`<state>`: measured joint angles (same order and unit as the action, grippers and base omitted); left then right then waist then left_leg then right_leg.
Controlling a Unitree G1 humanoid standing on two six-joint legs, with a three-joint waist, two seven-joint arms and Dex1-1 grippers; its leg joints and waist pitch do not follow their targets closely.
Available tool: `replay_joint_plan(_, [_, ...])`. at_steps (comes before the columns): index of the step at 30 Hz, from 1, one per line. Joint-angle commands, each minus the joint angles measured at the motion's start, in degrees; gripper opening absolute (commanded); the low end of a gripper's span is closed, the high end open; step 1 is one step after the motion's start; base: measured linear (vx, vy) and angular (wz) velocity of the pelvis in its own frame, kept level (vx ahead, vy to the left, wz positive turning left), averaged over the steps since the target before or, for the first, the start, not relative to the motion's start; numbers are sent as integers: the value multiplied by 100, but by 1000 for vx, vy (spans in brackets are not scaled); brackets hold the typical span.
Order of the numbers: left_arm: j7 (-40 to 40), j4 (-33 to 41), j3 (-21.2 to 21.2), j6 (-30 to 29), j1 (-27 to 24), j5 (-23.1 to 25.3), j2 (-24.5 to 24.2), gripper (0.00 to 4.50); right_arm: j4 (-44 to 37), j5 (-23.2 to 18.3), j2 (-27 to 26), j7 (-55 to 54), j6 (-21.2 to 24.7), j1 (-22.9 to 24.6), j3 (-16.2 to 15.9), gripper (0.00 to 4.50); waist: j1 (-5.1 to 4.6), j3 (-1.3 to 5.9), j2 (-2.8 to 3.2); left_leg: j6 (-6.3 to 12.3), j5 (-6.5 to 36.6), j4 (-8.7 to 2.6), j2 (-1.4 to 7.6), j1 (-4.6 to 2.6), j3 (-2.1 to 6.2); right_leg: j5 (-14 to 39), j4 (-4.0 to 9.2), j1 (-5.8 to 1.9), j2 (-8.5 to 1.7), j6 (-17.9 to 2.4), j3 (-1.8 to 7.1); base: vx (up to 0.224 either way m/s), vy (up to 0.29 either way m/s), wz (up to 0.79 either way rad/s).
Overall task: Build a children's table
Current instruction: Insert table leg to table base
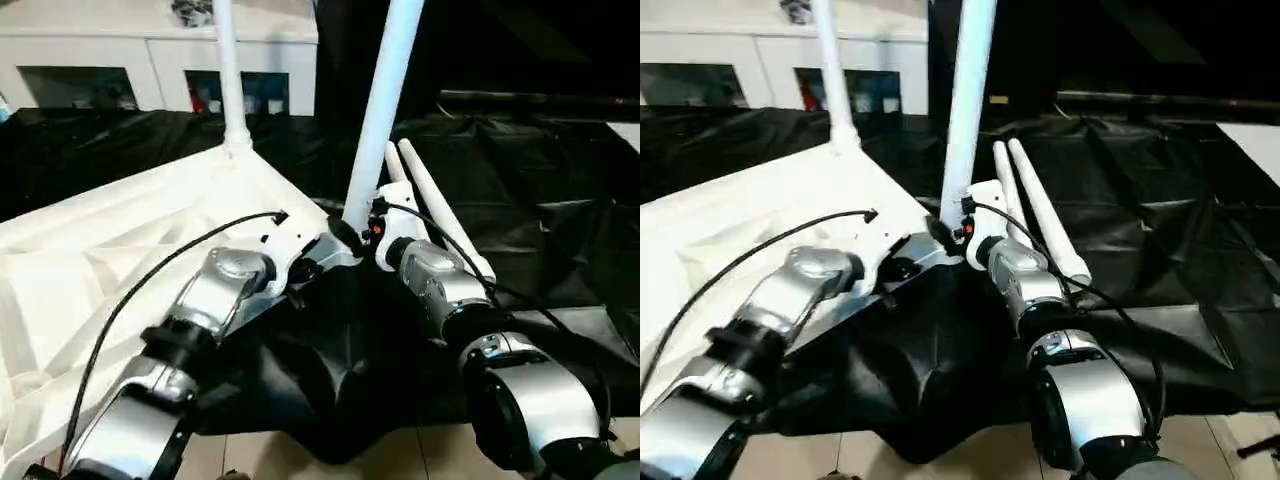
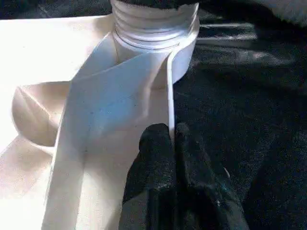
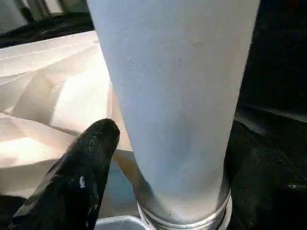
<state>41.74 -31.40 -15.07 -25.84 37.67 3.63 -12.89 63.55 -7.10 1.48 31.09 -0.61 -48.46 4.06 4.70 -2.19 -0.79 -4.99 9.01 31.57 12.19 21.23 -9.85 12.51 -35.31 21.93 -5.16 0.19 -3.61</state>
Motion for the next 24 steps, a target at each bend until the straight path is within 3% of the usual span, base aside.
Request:
replay_joint_plan(1, [205, 359, -152, 188, 18, -87, 49, 0, 92, 100, -154, 559, 183, 238, -332, 369, 23, 300, 79, -9, 1476, -369, 115, -44, 11, 524, 436, -203, -276, -1248, 208, 0, 0, 0])
replay_joint_plan(8, [572, 663, -195, 240, -188, -165, -145, 0, -593, 183, 335, 1387, 130, 437, -564, 369, 48, 352, 92, 273, 741, -266, 89, -47, -23, -720, 323, -253, -242, -1536, 189, 0, 0, 0])
replay_joint_plan(12, [774, 829, -221, 200, -268, -215, -251, 0, -1049, 201, 595, 1968, 257, 603, -717, 369, 71, 364, 84, 457, 499, -216, 81, -30, -34, -1104, 288, -261, -227, -1605, 178, 0, 0, 0])
replay_joint_plan(16, [1015, 970, -291, 206, -329, -236, -380, 0, -1479, 200, 852, 2553, 391, 785, -920, 369, 90, 344, 87, 412, 725, -235, 98, -36, -31, -669, 316, -262, -246, -1593, 175, 0, 0, 0])
replay_joint_plan(24, [1646, 1343, -444, 290, -559, -305, -763, 0, -2132, 160, 1233, 3319, 676, 1065, -1178, 369, 137, 349, 87, 414, 675, -211, 102, -35, -30, -708, 295, -260, -236, -1588, 175, 0, 0, 0])
